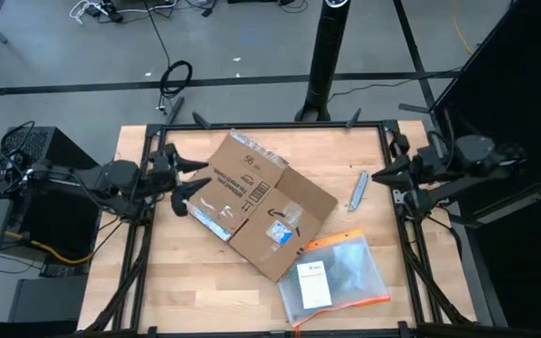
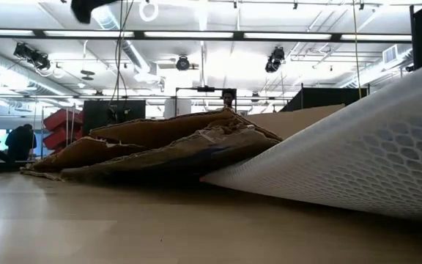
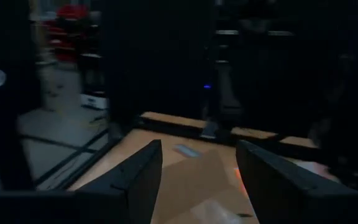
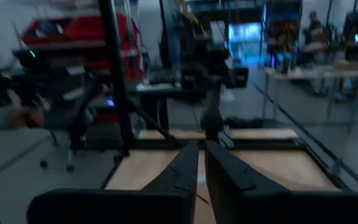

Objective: Unpack boxes
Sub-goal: Return to Home Position

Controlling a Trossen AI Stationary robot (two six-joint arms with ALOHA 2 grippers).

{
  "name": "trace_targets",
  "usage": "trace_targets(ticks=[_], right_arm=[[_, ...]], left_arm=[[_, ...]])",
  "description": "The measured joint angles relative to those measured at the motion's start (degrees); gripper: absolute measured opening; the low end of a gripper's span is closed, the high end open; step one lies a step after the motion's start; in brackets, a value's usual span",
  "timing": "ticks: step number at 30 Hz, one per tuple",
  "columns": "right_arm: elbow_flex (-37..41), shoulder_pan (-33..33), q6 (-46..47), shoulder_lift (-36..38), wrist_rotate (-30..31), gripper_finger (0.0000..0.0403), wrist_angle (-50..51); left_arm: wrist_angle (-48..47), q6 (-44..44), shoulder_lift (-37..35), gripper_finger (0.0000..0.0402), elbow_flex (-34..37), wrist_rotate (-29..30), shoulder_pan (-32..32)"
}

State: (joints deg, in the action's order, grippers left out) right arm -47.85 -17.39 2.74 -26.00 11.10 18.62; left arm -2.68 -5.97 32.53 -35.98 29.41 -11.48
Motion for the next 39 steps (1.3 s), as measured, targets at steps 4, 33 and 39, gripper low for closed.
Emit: trace_targets(ticks=[4,33,39], right_arm=[[9.1,0.0,1.8,1.5,-0.2,0.0014,-9.6],[46.6,3.1,6.7,14.0,-1.2,0.0016,-45.7],[46.8,4.4,5.0,19.8,-1.5,0.002,-39.5]], left_arm=[[5.3,1.0,-1.9,0.0198,6.4,0.6,-1.3],[26.8,9.7,-18.3,0.0198,33.4,5.0,-11.6],[12.8,8.2,-25.3,0.0198,29.3,5.6,-15.5]])
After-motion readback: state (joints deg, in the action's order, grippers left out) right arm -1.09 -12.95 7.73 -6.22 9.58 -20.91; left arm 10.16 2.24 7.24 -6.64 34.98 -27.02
